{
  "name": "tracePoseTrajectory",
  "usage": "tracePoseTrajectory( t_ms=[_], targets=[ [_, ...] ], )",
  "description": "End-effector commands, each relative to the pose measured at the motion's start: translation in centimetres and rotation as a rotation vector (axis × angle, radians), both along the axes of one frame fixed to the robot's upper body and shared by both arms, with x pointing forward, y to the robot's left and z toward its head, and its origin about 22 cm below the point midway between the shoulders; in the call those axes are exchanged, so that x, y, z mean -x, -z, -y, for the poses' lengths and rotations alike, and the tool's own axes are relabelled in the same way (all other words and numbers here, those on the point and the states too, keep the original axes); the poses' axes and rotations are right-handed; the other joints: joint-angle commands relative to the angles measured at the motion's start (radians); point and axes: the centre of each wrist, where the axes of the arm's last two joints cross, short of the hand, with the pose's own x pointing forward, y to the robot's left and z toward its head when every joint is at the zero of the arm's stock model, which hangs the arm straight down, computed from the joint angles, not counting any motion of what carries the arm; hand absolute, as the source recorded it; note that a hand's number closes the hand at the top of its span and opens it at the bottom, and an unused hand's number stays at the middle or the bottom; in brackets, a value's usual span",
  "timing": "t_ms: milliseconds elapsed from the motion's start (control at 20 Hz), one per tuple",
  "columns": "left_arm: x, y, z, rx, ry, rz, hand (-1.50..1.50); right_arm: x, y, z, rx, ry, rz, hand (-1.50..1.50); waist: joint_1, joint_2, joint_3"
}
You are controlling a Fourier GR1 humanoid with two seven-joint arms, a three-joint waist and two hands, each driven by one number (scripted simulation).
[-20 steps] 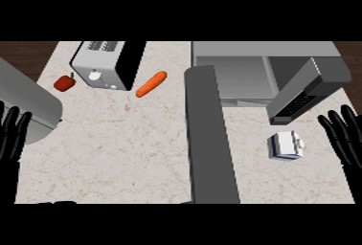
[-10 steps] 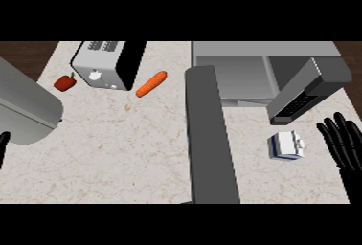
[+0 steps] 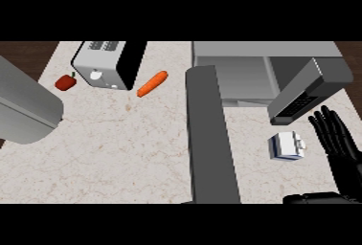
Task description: Pick up the milk, place it into the microwave and close the microwave
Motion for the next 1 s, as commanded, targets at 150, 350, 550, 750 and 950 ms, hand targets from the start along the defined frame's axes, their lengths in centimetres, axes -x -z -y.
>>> tracePoseTrajectory(
  t_ms=[150, 350, 550, 750, 950],
  targets=[
    [1.2, -0.3, -1.3, -0.005, 0.009, -0.005, -1.5, -0.9, 4.1, 2.5, -0.005, 0.091, -0.033, -1.5, -0.001, 0.0, 0.0],
    [0.3, 0.1, -1.5, 0.008, 0.013, -0.015, -1.5, -1.2, 8.0, 2.9, 0.025, 0.117, -0.069, -1.5, -0.001, 0.001, 0.0],
    [2.0, -0.2, -0.9, 0.011, 0.003, -0.014, -1.5, -0.5, 9.2, 5.8, 0.014, 0.126, -0.072, -1.5, 0.0, 0.0, 0.0],
    [0.7, 0.0, -2.0, -0.007, -0.014, 0.025, -1.5, -2.8, 10.8, 6.9, 0.029, 0.135, -0.066, -1.5, 0.001, 0.001, 0.001],
    [1.9, 0.1, -2.0, -0.006, -0.001, -0.002, -1.5, -1.7, 13.6, 7.4, 0.005, 0.123, -0.093, -1.5, 0.002, 0.001, 0.001]
  ],
)
